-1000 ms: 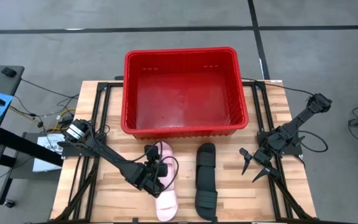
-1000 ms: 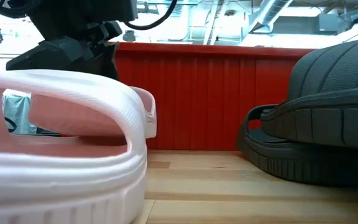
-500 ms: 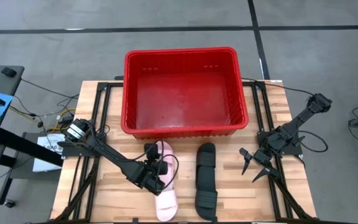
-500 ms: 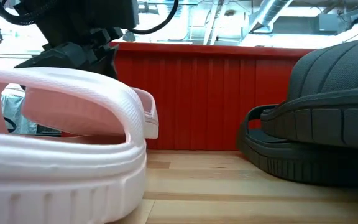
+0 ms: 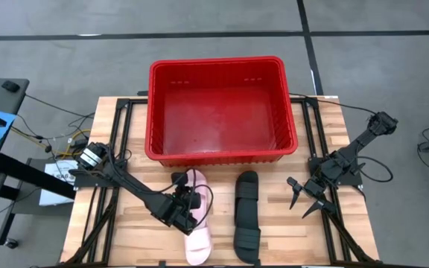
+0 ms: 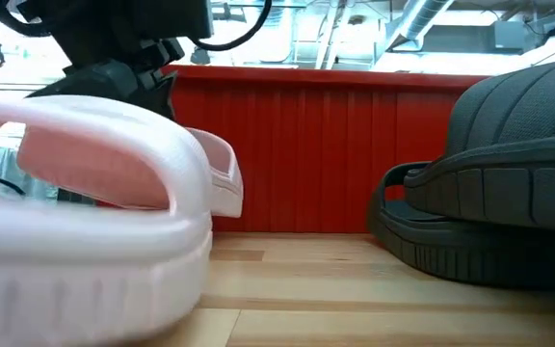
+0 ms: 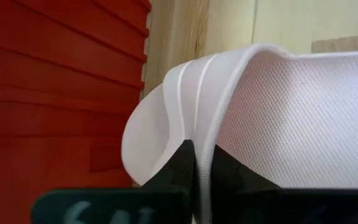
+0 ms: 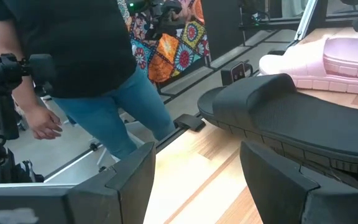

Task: Pick and place slides into bin
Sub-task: Put the top pink slipper in the red bin

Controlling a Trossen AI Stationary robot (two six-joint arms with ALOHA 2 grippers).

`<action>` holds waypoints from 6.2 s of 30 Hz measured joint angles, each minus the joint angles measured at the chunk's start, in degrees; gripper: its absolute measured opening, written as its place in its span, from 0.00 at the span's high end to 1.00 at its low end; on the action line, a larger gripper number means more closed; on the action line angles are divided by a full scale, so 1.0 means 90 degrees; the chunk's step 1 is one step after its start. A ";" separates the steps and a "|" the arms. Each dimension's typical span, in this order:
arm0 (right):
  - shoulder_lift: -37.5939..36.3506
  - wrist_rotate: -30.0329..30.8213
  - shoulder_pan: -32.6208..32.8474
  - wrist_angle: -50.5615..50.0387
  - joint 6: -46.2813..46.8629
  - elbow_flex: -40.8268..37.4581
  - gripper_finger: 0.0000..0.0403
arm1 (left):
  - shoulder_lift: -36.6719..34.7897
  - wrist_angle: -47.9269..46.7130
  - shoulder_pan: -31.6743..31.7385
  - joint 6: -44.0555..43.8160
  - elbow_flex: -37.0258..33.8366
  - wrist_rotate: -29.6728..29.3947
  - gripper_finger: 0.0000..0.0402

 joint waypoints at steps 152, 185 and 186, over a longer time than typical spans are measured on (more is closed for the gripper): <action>0.0000 0.0002 -0.0002 0.0000 0.0000 0.0002 0.44 | -0.0058 0.4210 0.6446 0.5850 0.0497 0.1809 1.00; 0.0000 0.0001 -0.0002 0.0000 0.0000 0.0000 0.44 | 0.0211 0.5280 0.6743 0.6219 0.0004 0.2373 1.00; -0.0002 0.0002 -0.0002 0.0000 0.0000 0.0001 0.44 | 0.0211 0.5292 0.6743 0.6219 0.0004 0.2373 1.00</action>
